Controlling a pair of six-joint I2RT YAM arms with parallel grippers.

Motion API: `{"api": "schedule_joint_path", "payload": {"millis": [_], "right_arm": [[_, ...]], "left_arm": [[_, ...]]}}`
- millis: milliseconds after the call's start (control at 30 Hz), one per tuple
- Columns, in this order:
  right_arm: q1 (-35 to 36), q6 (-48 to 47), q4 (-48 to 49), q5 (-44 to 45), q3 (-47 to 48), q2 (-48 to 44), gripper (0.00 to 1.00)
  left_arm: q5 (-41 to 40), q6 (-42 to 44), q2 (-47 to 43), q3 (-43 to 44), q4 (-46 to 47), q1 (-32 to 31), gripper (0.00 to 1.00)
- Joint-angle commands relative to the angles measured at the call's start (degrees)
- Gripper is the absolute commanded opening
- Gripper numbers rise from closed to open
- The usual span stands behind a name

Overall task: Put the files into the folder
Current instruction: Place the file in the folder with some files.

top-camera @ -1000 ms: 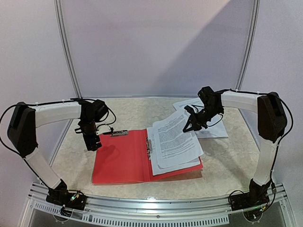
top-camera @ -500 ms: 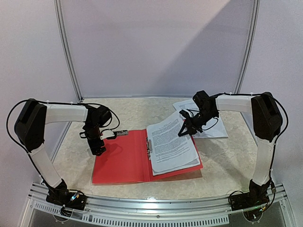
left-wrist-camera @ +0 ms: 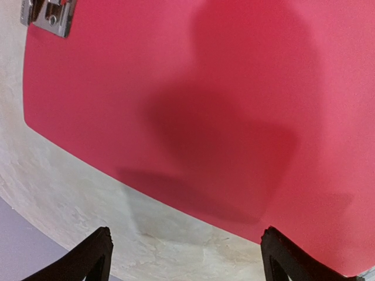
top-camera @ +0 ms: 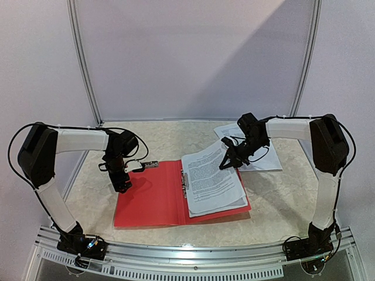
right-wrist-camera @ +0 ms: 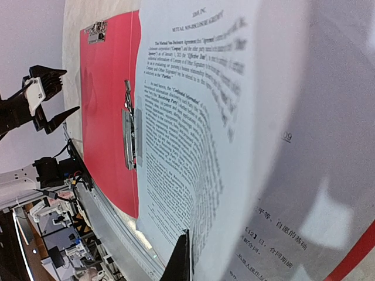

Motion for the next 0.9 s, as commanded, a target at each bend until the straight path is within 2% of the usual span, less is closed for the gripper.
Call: {"api": "schedule_joint_path", "payload": {"millis": [0, 200, 333, 400, 567, 733, 867], "right_arm": [[0.4, 0.5, -0.5, 0.7, -0.6, -0.9, 0.07], [0.5, 0.9, -0.8, 1.1, -0.8, -1.6, 0.16], [0.6, 1.0, -1.3, 1.7, -0.7, -2.0, 0.27], [0.7, 0.9, -2.3, 3.2, -0.4, -2.6, 0.35], [0.7, 0.0, -6.1, 8.8, 0.6, -4.6, 0.44], [1.1, -0.5, -7.5, 10.4, -0.1, -6.1, 0.44], [1.4, -0.6, -7.5, 10.1, -0.5, -6.3, 0.30]], "left_arm": [[0.6, -0.2, -0.1, 1.2, 0.5, 0.5, 0.89], [0.4, -0.1, -0.1, 1.3, 0.6, 0.5, 0.89], [0.5, -0.1, -0.2, 1.3, 0.5, 0.4, 0.89], [0.5, -0.1, -0.4, 1.2, 0.5, 0.4, 0.89], [0.4, 0.0, -0.5, 1.5, 0.4, 0.5, 0.89], [0.4, 0.1, -0.3, 1.9, 0.4, 0.4, 0.89], [0.3, 0.1, -0.3, 2.0, 0.3, 0.5, 0.89]]}}
